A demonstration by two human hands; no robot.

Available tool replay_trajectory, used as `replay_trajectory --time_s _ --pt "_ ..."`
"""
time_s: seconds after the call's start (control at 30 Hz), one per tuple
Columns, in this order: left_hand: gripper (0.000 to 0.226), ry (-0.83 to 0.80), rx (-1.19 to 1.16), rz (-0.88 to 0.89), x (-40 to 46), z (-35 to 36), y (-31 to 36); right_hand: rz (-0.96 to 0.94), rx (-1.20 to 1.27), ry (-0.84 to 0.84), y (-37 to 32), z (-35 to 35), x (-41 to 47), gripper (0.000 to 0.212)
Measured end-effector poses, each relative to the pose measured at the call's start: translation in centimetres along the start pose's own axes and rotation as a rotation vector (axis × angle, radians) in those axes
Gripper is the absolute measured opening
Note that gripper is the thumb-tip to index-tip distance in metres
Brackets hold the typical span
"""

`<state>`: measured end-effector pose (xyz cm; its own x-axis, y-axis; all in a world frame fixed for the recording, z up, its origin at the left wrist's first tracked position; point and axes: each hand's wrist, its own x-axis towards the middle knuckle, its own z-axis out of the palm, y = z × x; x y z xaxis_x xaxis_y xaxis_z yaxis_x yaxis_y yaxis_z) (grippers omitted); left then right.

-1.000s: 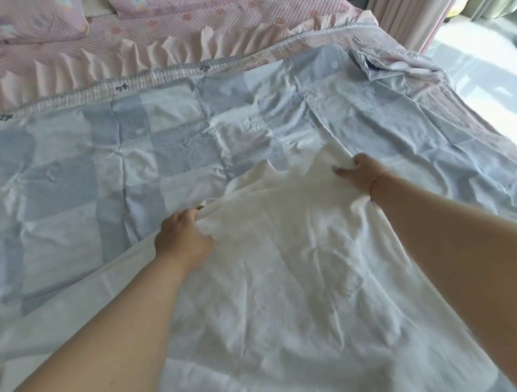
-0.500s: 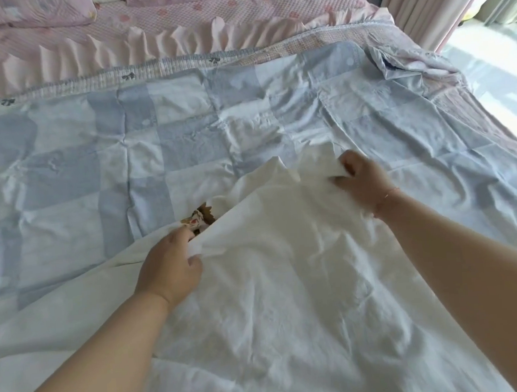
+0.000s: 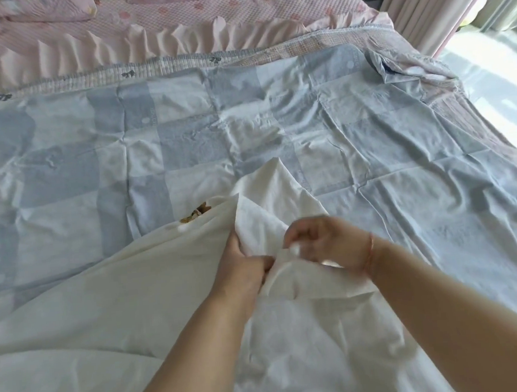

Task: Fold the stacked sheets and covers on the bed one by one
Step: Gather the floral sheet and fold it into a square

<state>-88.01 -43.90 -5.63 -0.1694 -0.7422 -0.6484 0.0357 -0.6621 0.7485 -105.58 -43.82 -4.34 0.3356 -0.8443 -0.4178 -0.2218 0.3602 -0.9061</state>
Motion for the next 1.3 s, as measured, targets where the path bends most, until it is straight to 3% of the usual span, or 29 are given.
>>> replay_trajectory --time_s 0.07,0.1,0.13,0.2,0.27,0.33,0.4,0.47,0.53,0.63,0.7,0.8,0.87,1.0,1.1,1.13,1.2,1.3 --pt "0.102 0.014 0.037 0.094 -0.5 -0.6 -0.8 0.053 0.208 0.484 0.4 -3.7 1.8 0.015" --pt "0.108 0.019 0.066 0.126 -0.8 -0.9 -0.9 0.156 0.191 0.675 1.0 -5.6 3.0 0.021" --pt "0.111 0.029 0.108 0.160 -1.3 -1.1 -0.8 0.289 0.151 0.753 1.4 -6.9 4.0 0.024" --pt "0.110 0.025 0.154 0.263 -1.9 -1.5 -0.4 0.532 0.165 0.621 2.2 -7.0 5.2 0.034" --pt "0.105 -0.018 0.116 0.367 -2.7 -1.4 0.2 0.641 0.165 0.429 2.1 -6.1 5.9 0.040" --pt "0.094 -0.034 0.056 0.404 -3.5 -1.0 1.2 0.593 0.104 0.394 1.0 -5.5 6.1 0.029" --pt "0.075 -0.029 -0.009 0.375 -3.8 -0.9 2.0 0.451 0.096 0.496 0.1 -6.4 6.1 0.020" --pt "0.054 -0.020 -0.071 0.311 -4.3 -0.9 3.3 0.381 0.271 0.524 -0.4 -7.8 5.3 0.020" --pt "0.043 0.000 -0.133 0.268 -4.4 -0.7 4.3 0.435 0.410 0.427 -0.4 -8.4 4.0 0.026" --pt "0.038 0.006 -0.172 0.247 -4.5 -0.1 5.2 0.512 0.371 0.289 -0.6 -7.8 2.8 0.030" --pt "0.037 0.025 -0.159 0.237 -4.4 0.3 5.2 0.446 0.270 0.406 -0.6 -7.7 3.1 0.027" --pt "0.034 0.072 -0.160 0.247 -4.8 0.3 5.6 0.218 -0.193 0.821 -0.3 -9.3 4.3 0.023" --pt "0.034 0.108 -0.171 0.272 -4.9 0.2 6.3 0.201 -0.351 0.974 -0.6 -10.2 4.4 0.016" --pt "0.033 0.154 -0.204 0.289 -3.1 1.9 9.0 0.216 -0.344 0.945 -1.0 -13.2 4.1 0.024" --pt "0.041 -0.016 -0.457 0.254 -1.0 3.6 11.5 0.130 0.055 0.843 -1.9 -13.6 2.0 0.031" --pt "0.054 -0.023 -0.434 0.276 0.1 3.5 11.7 0.181 0.178 0.782 -1.5 -13.5 1.0 0.042" --pt "0.071 0.131 -0.046 0.361 1.7 2.0 10.6 0.363 0.262 0.647 0.7 -12.9 -0.8 0.064" --pt "0.055 0.438 0.620 0.366 2.7 -4.7 5.6 0.528 0.178 0.514 4.3 -11.3 -2.8 0.093"
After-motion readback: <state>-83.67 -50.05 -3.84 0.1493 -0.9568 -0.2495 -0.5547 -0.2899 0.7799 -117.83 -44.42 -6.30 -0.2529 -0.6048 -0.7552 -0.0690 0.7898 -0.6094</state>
